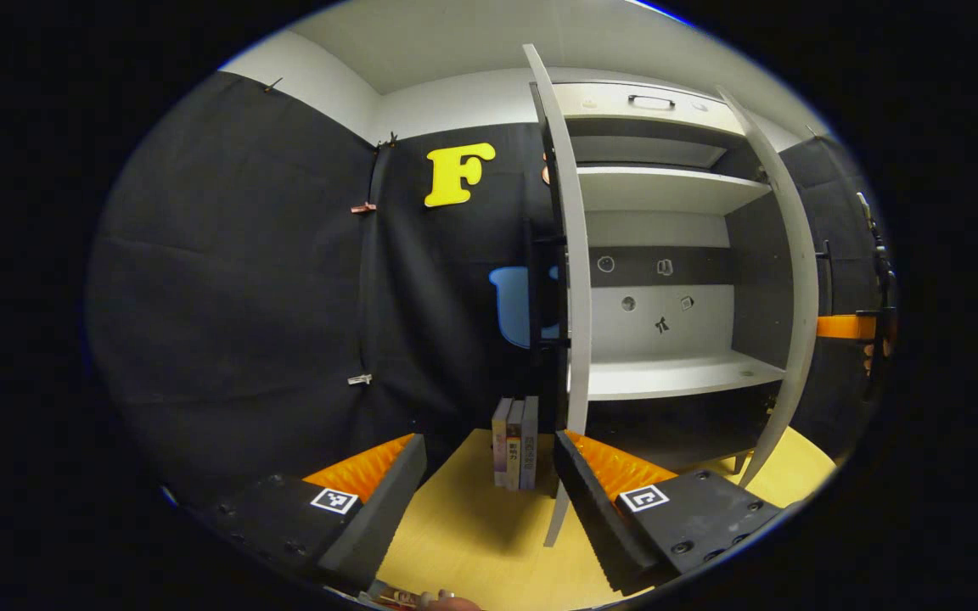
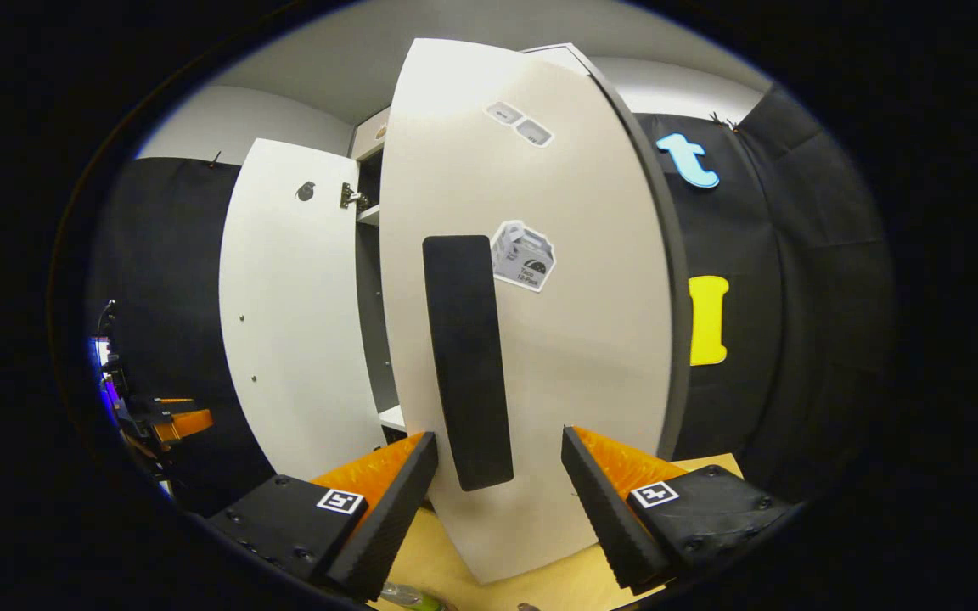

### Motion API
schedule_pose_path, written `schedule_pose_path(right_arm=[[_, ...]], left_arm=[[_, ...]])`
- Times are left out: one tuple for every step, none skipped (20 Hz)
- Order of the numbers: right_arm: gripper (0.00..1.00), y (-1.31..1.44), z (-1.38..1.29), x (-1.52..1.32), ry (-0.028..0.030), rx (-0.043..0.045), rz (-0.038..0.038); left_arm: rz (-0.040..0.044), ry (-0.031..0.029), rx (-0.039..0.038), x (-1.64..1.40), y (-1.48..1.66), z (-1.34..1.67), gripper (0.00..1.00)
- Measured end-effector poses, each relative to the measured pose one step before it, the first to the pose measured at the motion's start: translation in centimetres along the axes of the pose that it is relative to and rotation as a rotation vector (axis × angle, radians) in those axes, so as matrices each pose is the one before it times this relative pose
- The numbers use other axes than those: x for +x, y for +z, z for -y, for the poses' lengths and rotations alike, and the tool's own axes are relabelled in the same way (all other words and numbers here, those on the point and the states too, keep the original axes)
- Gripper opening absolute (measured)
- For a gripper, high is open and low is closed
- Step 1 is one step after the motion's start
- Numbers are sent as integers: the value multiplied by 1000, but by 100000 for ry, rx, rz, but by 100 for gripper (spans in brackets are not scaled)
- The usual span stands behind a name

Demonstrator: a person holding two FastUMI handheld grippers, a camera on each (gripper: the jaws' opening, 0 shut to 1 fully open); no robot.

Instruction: Grasp the bottle in the cabinet with the left hand and place it on the coaster, then close the right door with the right hand and the left door with the left hand.

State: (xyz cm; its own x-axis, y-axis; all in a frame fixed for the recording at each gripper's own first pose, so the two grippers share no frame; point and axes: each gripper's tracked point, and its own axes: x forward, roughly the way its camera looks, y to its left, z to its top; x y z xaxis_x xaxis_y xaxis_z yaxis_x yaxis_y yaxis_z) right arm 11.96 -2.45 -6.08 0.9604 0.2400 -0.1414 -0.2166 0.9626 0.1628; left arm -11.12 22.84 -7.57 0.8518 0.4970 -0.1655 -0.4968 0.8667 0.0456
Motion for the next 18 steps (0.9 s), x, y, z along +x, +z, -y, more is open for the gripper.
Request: schedule_pose_path(right_arm=[[98,-209,-893,921,3343,1265,-752],[98,-40,-605,937,1950,1195,-247],[98,18,44,783,590,-186,571],[97,-17,-79,578,851,268,-13],[98,-26,-97,506,820,747,302],[98,-32,168,266,-463,273,124],[98,60,41,424,23,-734,452],[96,-116,-65,160,-160,-1137,-322],[96,29,-31,-148,144,-1513,-91],[96,109,65,-307,-295,-1267,280],[96,279,130,-334,-440,-1006,540],[96,223,119,-456,-466,-743,136],[96,-42,400,-605,-866,-949,-383],[96,31,405,-694,-852,-1237,-244],[96,0,265,-740,-692,-1205,-354],[96,-149,350,-655,-981,-1384,-632],[96,-258,498,-552,-1679,-1557,-765],[96,-283,593,-432,-1894,-1337,-894]], left_arm=[[-276,2642,1061,-167,90,-706,96],[-116,2339,452,-115,44,-672,96],[6,842,-404,9,179,-248,96],[284,618,-1223,-22,312,-112,96],[198,-14,-1148,256,245,-86,96],[453,-82,-951,326,232,-147,96],[673,-353,-212,596,443,-70,96],[762,-120,68,503,462,-260,96],[633,-402,97,725,503,-134,96],[772,-280,-195,895,545,-162,96],[862,-854,-810,1067,433,16,96],[1015,-1556,-1353,895,428,275,96],[924,-2158,-1466,911,446,457,96],[556,-2658,-1115,728,418,624,96],[-175,-1351,-386,516,188,476,96],[328,-914,365,472,141,270,96],[564,-1423,377,545,283,623,96],[544,-1846,-66,373,105,813,96]])
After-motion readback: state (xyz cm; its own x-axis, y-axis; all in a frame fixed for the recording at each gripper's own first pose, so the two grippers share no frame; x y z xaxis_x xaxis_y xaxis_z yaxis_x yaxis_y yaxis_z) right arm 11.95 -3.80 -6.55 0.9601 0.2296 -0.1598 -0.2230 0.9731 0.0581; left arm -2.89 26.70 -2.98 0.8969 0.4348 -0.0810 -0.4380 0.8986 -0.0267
